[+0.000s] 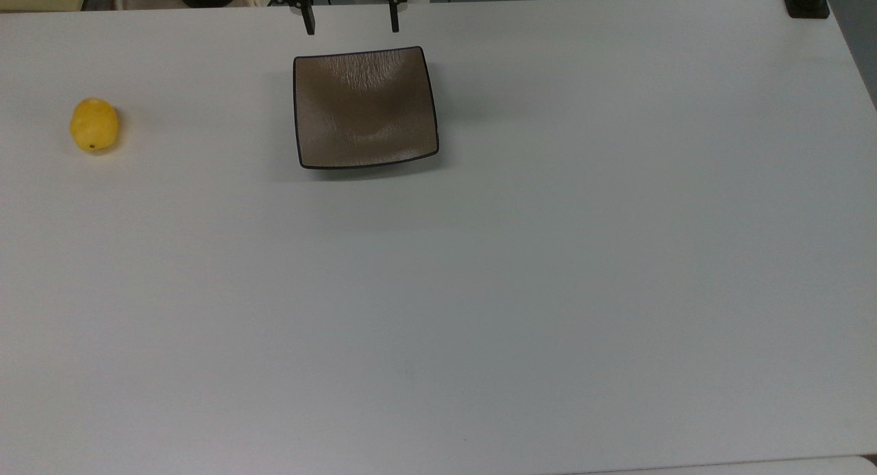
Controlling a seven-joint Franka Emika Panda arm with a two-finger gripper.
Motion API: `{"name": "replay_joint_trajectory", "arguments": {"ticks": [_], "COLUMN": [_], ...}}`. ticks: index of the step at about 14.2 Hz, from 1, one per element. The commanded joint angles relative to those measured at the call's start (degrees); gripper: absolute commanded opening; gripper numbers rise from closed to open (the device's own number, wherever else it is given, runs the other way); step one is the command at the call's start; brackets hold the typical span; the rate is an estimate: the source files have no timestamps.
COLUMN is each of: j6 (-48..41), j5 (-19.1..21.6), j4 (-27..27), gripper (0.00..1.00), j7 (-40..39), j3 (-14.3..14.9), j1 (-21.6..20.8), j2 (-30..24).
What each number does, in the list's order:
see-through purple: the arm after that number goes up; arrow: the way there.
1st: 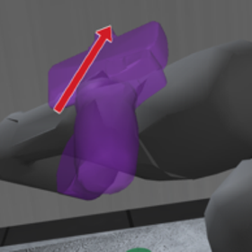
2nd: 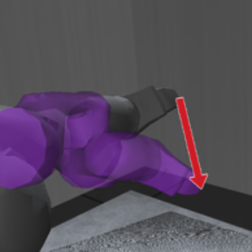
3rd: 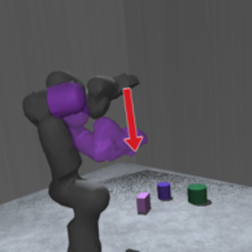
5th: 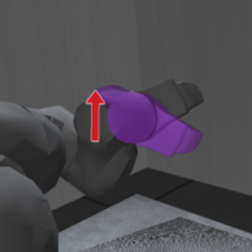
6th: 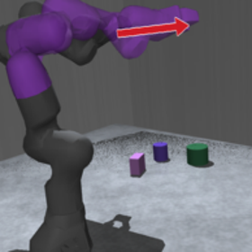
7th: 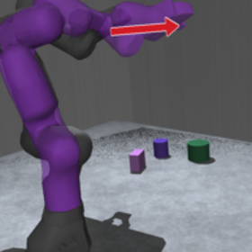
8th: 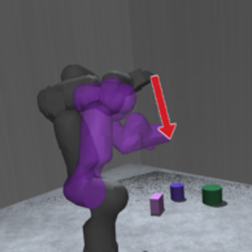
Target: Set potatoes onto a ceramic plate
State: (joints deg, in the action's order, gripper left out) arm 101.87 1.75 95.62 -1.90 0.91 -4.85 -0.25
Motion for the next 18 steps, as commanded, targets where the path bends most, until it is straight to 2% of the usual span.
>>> {"name": "replay_joint_trajectory", "arguments": {"ticks": [1,12,14,16,18], "j6": [1.05,0.53,0.35,-2.18,-3.86], "j5": [0.19,0.27,0.27,0.27,0.27], "j4": [1.32,1.32,1.49,1.32,1.32], "gripper": [1.00,1.00,1.00,1.00,1.00], "j7": [-0.66,-1.62,-5.02,-12.64,-15.50], "j3": [0.58,0.58,0.58,0.93,0.93], "j1": [-0.17,-0.08,0.01,0.54,0.54], "j2": [-1.41,-1.68,-1.77,-1.77,-1.77]}}
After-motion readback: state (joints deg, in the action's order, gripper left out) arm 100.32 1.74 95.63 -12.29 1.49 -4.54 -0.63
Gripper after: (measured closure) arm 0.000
